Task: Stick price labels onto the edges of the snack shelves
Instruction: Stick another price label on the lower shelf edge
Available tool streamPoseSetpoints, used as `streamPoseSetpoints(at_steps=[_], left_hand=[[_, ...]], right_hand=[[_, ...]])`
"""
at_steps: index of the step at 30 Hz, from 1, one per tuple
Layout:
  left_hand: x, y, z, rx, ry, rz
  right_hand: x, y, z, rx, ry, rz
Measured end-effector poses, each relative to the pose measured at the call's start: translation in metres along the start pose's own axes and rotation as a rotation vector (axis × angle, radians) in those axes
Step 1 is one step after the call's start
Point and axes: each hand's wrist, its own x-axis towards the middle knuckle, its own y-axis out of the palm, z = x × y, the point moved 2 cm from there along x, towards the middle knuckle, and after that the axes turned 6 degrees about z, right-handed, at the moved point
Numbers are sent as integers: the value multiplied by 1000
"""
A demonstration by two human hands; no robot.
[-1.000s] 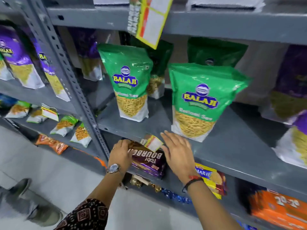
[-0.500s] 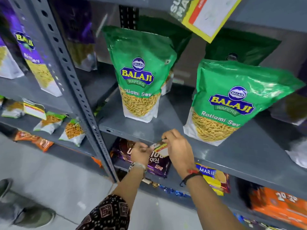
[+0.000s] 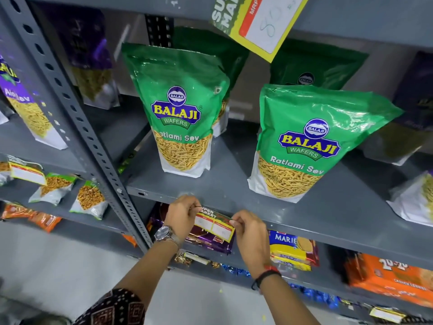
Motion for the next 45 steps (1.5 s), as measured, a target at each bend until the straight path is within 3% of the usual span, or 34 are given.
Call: streamPoseSetpoints(at_steps=[19, 24, 30, 39, 41, 45], left_hand=[[7, 8, 1, 39, -19, 20], [7, 4, -2, 145, 26, 20], [13, 8, 2, 379, 151, 109], [13, -3, -8, 320, 85, 184], [15, -18, -25, 218, 129, 104], [28, -61, -80, 40, 209, -132]], right_hand=[[8, 4, 2, -21, 101, -43], [10, 2, 5, -49, 103, -64], [12, -4, 4, -320, 72, 118], [15, -27, 14, -587, -91, 263], [19, -44, 21, -578, -181, 170], [28, -98, 73, -492, -476, -209]])
